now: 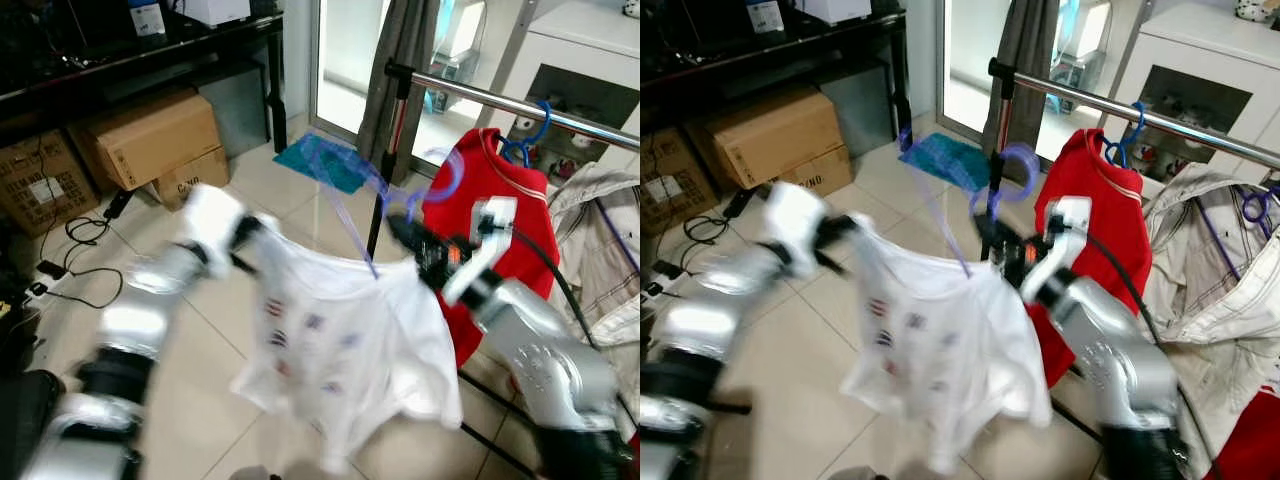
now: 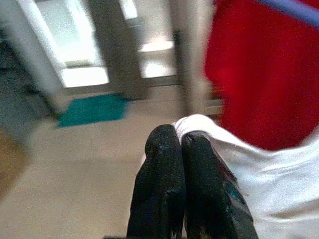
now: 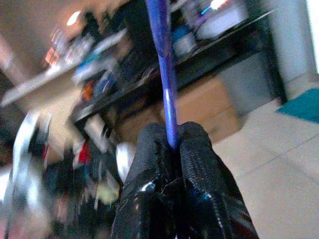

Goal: Hang hanger

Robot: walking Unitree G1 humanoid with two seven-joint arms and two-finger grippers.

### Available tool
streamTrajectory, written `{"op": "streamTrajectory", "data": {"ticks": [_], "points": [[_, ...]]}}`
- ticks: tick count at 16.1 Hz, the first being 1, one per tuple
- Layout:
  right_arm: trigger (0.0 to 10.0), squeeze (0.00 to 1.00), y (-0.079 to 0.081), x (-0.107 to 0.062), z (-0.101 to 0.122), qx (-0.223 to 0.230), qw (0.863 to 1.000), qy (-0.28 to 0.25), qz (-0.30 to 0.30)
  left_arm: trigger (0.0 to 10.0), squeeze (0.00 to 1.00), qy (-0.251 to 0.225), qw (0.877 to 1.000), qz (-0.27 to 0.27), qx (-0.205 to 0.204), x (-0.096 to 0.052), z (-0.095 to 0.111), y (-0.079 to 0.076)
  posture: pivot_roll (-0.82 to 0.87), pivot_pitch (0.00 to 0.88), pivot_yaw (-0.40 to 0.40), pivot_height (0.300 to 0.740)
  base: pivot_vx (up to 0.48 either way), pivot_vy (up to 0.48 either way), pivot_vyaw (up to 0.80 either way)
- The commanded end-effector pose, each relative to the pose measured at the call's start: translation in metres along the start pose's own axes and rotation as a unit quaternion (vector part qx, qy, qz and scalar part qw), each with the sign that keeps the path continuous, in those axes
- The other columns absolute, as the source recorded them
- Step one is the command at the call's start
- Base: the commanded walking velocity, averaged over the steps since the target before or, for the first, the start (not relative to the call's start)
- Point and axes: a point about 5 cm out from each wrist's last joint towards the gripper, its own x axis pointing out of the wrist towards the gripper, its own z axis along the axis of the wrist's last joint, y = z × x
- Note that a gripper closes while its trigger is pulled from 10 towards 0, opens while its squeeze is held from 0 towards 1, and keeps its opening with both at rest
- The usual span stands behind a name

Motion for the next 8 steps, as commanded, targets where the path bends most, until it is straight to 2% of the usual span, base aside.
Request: {"op": "streamTrajectory", "data": {"ticks": [1, 2, 4, 5, 6, 8], "points": [[0.0, 0.0, -0.023, 0.002, -0.004, -0.004, 0.993, 0.007, -0.119, 0.0, 0.0, -0.019, 0.999, -0.028, 0.003, 0.009, 0.012, -0.014, 0.02, 0.0, 0.017, 0.74, 0.0, 0.0, 0.0], [0.0, 0.0, -0.031, 0.005, -0.007, 0.004, 0.984, -0.009, -0.178, 0.0, 0.0, -0.026, 0.998, -0.053, 0.001, 0.018, 0.018, -0.03, 0.03, 0.003, 0.011, 0.74, 0.0, 0.0, 0.0], [0.0, 0.0, -0.031, 0.009, -0.005, 0.05, 0.979, -0.045, -0.193, 0.0, 0.0, -0.025, 0.997, -0.077, 0.006, 0.022, 0.02, -0.041, 0.03, 0.007, 0.01, 0.74, 0.0, 0.0, 0.0], [0.0, 0.0, -0.031, 0.01, -0.005, 0.058, 0.978, -0.05, -0.196, 0.0, 0.0, -0.025, 0.997, -0.079, 0.005, 0.022, 0.02, -0.043, 0.03, 0.007, 0.01, 0.74, 0.0, 0.0, 0.0], [0.0, 0.0, -0.029, 0.009, 0.001, 0.009, 0.98, -0.06, -0.189, 0.0, 0.0, -0.028, 0.996, -0.086, -0.003, 0.02, 0.02, -0.046, 0.03, 0.013, 0.008, 0.74, 0.0, 0.0, 0.0], [0.0, 0.0, -0.028, 0.009, 0.013, -0.042, 0.976, -0.093, -0.191, 0.0, 0.0, -0.044, 0.992, -0.113, -0.032, 0.014, 0.022, -0.052, 0.03, 0.015, 0.01, 0.74, 0.0, 0.0, 0.0]]}}
